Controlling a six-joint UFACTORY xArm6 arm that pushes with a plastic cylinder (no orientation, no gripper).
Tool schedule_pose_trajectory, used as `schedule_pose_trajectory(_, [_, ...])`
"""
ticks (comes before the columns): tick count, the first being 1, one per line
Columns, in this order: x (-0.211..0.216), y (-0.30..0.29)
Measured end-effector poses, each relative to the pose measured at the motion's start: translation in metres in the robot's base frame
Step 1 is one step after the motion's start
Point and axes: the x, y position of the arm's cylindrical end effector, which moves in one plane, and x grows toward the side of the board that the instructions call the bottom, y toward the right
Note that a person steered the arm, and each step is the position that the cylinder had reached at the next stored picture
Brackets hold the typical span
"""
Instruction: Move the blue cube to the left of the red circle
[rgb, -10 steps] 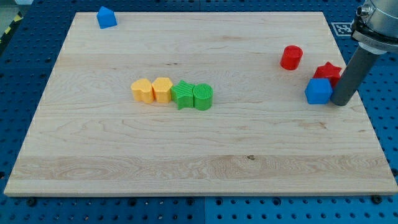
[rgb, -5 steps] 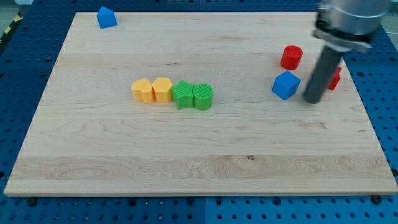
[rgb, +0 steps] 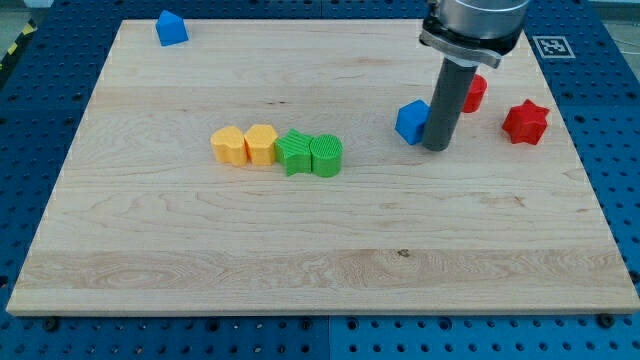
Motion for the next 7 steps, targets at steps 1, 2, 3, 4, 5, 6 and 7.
schedule_pose_trajectory(1, [0.000, -0.001])
schedule_pose_trajectory(2, [0.000, -0.014])
schedule_pose_trajectory(3, [0.000, -0.015])
schedule_pose_trajectory(4, [0.000, -0.019])
schedule_pose_trajectory(5, [0.000, -0.030])
schedule_pose_trajectory(6, [0.000, -0.040])
schedule_pose_trajectory(7, [0.000, -0.048])
